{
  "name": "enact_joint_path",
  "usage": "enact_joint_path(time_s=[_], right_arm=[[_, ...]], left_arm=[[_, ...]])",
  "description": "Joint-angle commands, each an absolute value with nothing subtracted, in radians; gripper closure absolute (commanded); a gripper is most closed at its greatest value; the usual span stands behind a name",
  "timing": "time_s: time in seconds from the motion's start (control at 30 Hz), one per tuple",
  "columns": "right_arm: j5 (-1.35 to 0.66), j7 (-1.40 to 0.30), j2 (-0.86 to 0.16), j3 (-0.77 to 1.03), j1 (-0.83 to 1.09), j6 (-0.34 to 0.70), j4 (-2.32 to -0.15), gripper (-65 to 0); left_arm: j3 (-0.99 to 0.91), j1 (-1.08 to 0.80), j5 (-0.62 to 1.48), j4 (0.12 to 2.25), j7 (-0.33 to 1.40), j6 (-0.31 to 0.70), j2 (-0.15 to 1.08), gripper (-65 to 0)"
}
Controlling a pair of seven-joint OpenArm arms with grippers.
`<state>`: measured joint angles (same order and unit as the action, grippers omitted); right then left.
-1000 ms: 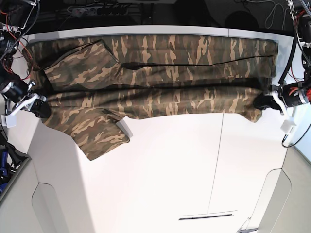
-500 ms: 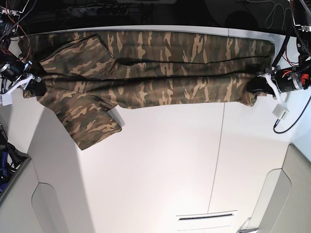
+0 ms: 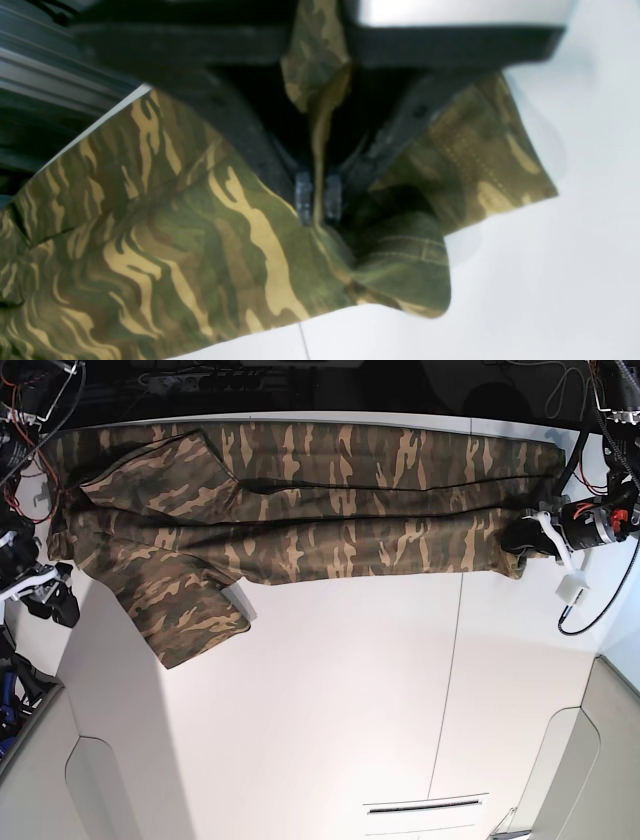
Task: Fold the T-shirt properly
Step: 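Fold the hem up over the shirt toward the folded shoulder edge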
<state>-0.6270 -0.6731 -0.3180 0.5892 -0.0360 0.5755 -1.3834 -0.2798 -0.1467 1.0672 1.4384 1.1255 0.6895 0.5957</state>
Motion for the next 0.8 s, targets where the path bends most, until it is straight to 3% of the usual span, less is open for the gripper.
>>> enact_joint_path(time_s=[0.0, 0.4, 0.67, 0.7, 0.77], right_arm=[[-0.628, -0.653, -0.323, 0.585, -0.067, 0.578, -1.395, -35.8], [-0.471, -0.516, -0.292, 0.297, -0.204, 0.557, -1.074, -35.8], [-0.471, -0.524, -0.196, 0.260, -0.203, 0.573, -1.054, -35.5], [-0.471, -0.524, -0.187, 0.260, -0.205, 0.573, -1.055, -33.6], [-0.471, -0.523, -0.178, 0.260, -0.208, 0.573, -1.056, -21.9]], left_arm=[[-0.289, -0.136, 1.087, 1.454, 1.111, 0.698, 0.615, 0.0], [-0.289, -0.136, 1.080, 1.454, 1.096, 0.698, 0.615, 0.0], [-0.289, -0.136, 1.081, 1.454, 1.096, 0.698, 0.614, 0.0], [-0.289, -0.136, 1.081, 1.454, 1.096, 0.698, 0.614, 0.0], [-0.289, -0.136, 1.081, 1.454, 1.095, 0.698, 0.612, 0.0]])
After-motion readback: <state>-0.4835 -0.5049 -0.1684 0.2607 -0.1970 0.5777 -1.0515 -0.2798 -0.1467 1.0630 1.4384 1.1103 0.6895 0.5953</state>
